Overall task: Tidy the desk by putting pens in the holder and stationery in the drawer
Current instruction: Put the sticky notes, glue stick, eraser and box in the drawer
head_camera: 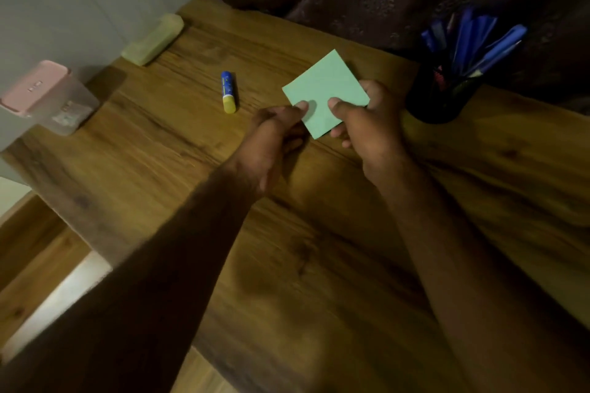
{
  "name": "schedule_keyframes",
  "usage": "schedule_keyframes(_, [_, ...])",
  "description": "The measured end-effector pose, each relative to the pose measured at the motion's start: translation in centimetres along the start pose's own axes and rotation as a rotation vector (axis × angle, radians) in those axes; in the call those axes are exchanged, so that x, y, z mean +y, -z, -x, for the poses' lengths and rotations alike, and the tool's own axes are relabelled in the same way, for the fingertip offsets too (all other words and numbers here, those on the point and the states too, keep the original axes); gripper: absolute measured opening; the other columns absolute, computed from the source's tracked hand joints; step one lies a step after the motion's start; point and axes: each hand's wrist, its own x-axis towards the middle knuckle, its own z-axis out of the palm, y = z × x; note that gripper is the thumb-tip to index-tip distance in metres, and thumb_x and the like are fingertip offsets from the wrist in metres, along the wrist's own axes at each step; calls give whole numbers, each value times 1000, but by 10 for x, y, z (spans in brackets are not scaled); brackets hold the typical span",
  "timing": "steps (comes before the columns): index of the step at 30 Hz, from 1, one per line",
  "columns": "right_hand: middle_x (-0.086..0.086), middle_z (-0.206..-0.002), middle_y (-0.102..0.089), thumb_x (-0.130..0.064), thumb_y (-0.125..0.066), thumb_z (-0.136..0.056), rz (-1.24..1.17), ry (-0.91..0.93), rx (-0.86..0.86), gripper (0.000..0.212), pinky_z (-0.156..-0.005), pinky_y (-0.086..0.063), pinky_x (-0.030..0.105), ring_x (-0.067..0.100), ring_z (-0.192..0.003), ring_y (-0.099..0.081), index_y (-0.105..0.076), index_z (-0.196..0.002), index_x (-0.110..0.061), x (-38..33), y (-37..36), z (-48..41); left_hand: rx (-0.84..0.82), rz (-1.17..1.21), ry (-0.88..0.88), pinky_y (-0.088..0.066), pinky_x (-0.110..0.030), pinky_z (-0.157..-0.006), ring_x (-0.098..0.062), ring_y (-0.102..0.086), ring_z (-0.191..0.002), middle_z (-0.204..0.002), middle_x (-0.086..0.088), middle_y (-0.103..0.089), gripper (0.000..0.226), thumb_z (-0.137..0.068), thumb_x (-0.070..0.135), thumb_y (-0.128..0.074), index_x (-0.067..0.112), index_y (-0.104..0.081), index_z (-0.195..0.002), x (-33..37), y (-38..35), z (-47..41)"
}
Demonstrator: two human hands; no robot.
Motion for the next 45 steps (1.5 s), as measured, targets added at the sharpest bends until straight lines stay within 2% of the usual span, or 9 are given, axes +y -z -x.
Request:
schedule_keyframes(3, [-6, -113, -67, -31, -65, -96, 30, 8, -27, 40, -50, -48, 12, 8, -69, -69, -53, -134, -25, 6, -4, 35, -66, -41, 12, -54, -38, -88, -27, -69, -105, -111, -12, -73, 22, -99, 21, -57, 6, -62, -114, -9, 13, 19])
schedule_keyframes(9, [-4, -104, -75, -27, -59, -100, 47, -51, -177, 27, -57, -54, 26, 12, -69, -72, -62, -126, -21, 15, -7, 101, -120, -170, -56, -56, -32, -66, -27, -68, -82, -101, -21, -71, 28, -101, 15, -53, -1, -60, -123, -26, 57, 77])
schedule_keyframes(17, [4, -90, -79, -17, -69, -93, 232, 6, -426, 12, -53, -56, 30, 24, -73, -76, -69, -104, -11, 15, -10, 206, -274, -357, -151, -57, -37, -69, -31, -69, -79, -98, -19, -73, 21, -100, 14, -56, 7, -66, -116, -39, 146, 179])
schedule_keyframes(19, [5, -89, -79, -14, -70, -93, 254, -11, -454, 11, -54, -55, 30, 24, -74, -75, -68, -104, -13, 22, -18, 237, -332, -399, -145, -57, -41, -74, -36, -70, -88, -104, -17, -73, 23, -100, 14, -55, 8, -66, -119, -49, 172, 206])
schedule_keyframes(27, [4, -87, -79, -6, -67, -93, 300, -124, -413, 16, -58, -59, 30, 23, -76, -77, -68, -108, -13, 44, -52, 350, -427, -440, -26, -58, -46, -85, -28, -69, -106, -117, -8, -72, 28, -101, 12, -53, 10, -65, -126, -96, 240, 275])
schedule_keyframes(31, [4, -93, -78, -7, -67, -93, 293, -222, -333, 28, -53, -55, 27, 21, -77, -77, -65, -119, -17, 62, -57, 388, -352, -434, 40, -61, -36, -80, -24, -71, -103, -113, -7, -73, 24, -97, 8, -58, 7, -68, -118, -128, 247, 285])
schedule_keyframes(37, [2, -95, -79, -11, -67, -94, 247, -257, -226, 25, -64, -57, 36, 25, -81, -77, -66, -118, -18, 81, -28, 420, -230, -479, 108, -61, -42, -83, -20, -73, -95, -104, -2, -75, 14, -91, 12, -68, 20, -73, -101, -181, 228, 257])
schedule_keyframes(42, [2, -96, -79, -10, -68, -93, 225, -285, -177, 24, -69, -58, 40, 26, -84, -76, -68, -115, -20, 90, 1, 435, -211, -476, 154, -57, -24, -57, -23, -72, -91, -103, -8, -72, 23, -88, 9, -71, 8, -68, -111, -196, 190, 241])
schedule_keyframes(45, [2, -97, -79, -8, -68, -93, 207, -303, -148, 25, -67, -58, 39, 25, -84, -76, -68, -115, -19, 95, 14, 438, -217, -624, 97, -54, -27, -52, -23, -71, -87, -99, -6, -71, 27, -83, 12, -77, 16, -65, -107, -202, 176, 232])
